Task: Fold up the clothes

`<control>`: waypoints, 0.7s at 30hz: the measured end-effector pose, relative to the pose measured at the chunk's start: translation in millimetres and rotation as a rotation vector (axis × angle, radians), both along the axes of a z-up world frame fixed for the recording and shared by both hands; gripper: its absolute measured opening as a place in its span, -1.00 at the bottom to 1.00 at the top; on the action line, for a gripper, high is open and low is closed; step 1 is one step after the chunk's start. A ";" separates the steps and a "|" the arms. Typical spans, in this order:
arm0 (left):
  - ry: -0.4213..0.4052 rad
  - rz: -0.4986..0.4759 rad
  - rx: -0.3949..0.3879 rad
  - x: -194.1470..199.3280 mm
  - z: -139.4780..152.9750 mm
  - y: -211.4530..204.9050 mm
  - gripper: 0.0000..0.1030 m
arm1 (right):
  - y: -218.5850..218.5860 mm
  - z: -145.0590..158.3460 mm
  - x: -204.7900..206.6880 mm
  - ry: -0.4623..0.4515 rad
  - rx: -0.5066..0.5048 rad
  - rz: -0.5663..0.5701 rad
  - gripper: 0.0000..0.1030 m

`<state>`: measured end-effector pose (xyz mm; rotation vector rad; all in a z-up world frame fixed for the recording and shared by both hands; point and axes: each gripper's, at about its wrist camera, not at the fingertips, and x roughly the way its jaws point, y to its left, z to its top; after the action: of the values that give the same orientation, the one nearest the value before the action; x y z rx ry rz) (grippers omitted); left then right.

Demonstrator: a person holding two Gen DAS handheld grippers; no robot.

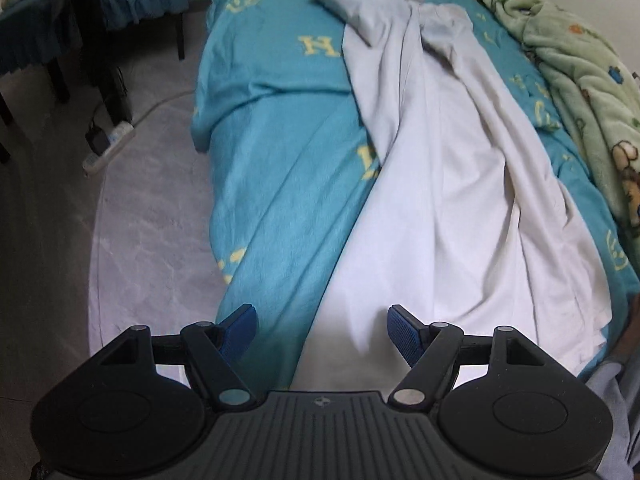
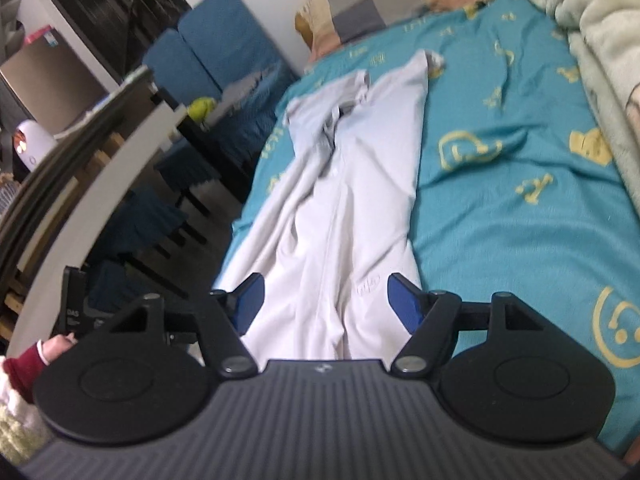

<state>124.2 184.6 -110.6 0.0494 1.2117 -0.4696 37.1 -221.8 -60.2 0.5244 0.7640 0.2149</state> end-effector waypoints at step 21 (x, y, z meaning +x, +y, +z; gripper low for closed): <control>-0.128 -0.170 0.002 -43.7 25.7 -5.1 -0.98 | 4.8 -15.2 11.4 0.073 0.034 0.038 0.38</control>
<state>80.5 179.5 -84.8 0.1830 1.0870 -0.6049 48.5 -217.0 -75.5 0.5528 0.8429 0.2456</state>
